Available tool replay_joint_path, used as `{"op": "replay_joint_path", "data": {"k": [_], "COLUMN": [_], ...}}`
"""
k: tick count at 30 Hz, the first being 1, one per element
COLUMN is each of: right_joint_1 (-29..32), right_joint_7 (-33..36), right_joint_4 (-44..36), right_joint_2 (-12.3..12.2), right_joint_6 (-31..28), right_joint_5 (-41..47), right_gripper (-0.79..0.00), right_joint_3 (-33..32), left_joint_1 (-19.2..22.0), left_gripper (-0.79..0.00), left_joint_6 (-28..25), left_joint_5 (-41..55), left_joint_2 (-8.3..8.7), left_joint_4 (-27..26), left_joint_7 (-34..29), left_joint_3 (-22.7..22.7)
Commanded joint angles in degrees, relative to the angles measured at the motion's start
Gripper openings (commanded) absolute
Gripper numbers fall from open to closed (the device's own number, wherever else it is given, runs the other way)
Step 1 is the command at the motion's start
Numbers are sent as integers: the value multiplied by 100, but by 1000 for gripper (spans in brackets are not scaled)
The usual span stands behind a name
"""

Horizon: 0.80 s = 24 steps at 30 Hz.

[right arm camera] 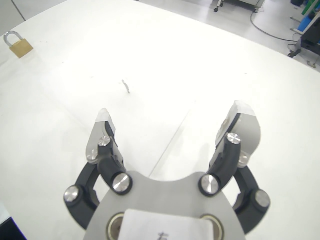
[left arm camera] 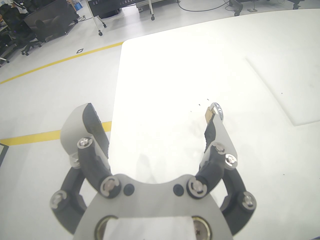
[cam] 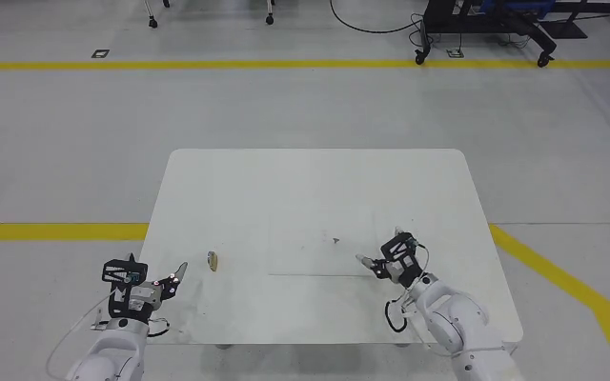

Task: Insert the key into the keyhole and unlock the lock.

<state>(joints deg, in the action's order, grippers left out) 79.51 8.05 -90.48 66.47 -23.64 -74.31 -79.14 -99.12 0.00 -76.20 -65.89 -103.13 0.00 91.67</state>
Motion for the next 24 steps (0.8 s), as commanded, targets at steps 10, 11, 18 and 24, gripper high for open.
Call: {"op": "replay_joint_path", "data": {"k": [10,11,18,24], "right_joint_1": [-1886,-2014,-2549,-2726], "right_joint_7": [1017,1037,898,529], "right_joint_4": [1986,2143,2698,2872], "right_joint_2": [72,79,186,228], "right_joint_6": [-2221,-2332,-2492,-2511], "right_joint_5": [1103,1112,795,491], "right_gripper": [0,0,-126,-422], "right_joint_3": [655,711,1278,1534], "left_joint_1": [0,0,0,0], "left_gripper": [0,0,0,0], "left_joint_6": [0,0,0,0], "left_joint_5": [0,0,0,0], "left_joint_2": [0,0,0,0], "left_joint_4": [0,0,0,0], "left_joint_7": [0,0,0,0], "left_joint_3": [0,0,0,0]}}
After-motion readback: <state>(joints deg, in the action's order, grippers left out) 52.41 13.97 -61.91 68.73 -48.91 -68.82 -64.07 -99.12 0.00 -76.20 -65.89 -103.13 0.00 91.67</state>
